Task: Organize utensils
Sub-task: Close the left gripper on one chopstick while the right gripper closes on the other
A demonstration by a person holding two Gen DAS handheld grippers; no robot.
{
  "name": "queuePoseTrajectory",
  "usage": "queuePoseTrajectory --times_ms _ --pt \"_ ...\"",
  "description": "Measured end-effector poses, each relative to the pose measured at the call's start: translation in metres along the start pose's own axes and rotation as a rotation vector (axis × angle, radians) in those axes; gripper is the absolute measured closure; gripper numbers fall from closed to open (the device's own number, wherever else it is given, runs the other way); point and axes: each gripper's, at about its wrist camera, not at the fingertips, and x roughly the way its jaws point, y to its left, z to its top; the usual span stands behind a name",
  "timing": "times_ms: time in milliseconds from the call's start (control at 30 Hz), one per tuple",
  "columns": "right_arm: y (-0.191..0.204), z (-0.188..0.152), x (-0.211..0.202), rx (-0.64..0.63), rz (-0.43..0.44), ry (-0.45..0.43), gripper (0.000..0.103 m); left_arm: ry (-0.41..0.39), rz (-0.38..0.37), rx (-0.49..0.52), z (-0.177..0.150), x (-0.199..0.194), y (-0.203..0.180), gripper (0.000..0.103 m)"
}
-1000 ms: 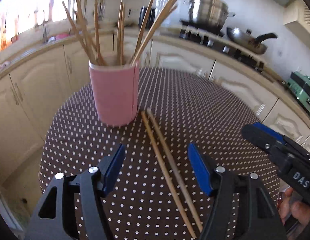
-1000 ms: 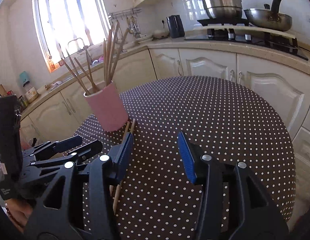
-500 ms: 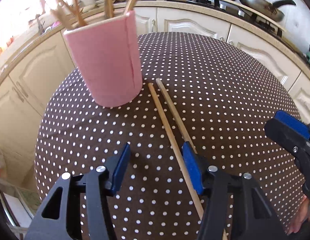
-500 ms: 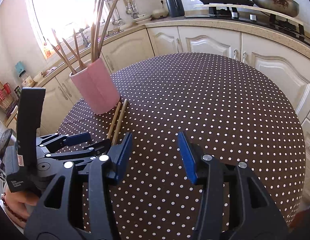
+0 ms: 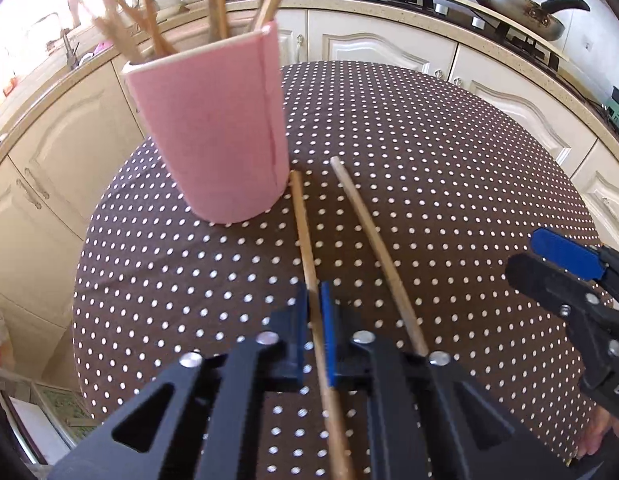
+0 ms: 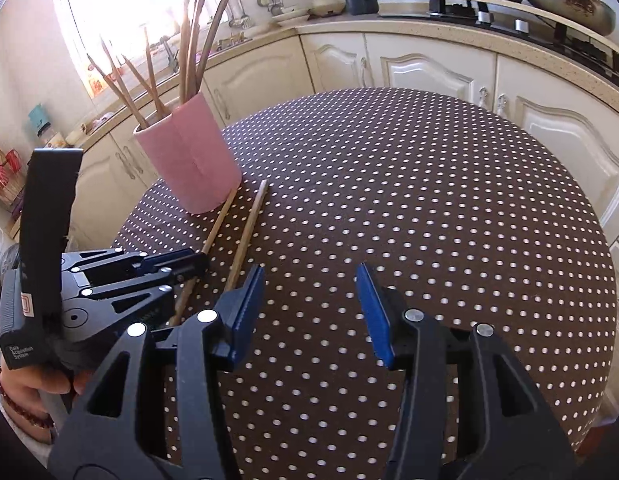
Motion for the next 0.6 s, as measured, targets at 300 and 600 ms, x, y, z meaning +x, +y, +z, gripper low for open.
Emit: queuePoseTrajectory --times_ms 300,600 --pt "0.033 0.006 0.032 -0.027 0.034 0.116 0.055 0.013 -0.066 -0.027 -0.028 -0.017 0.026 0.097" --pt "0.057 0.019 0.059 -0.1 -0.071 0.219 0.058 0.03 -0.08 -0.027 -0.053 -0.035 0.054 0.097"
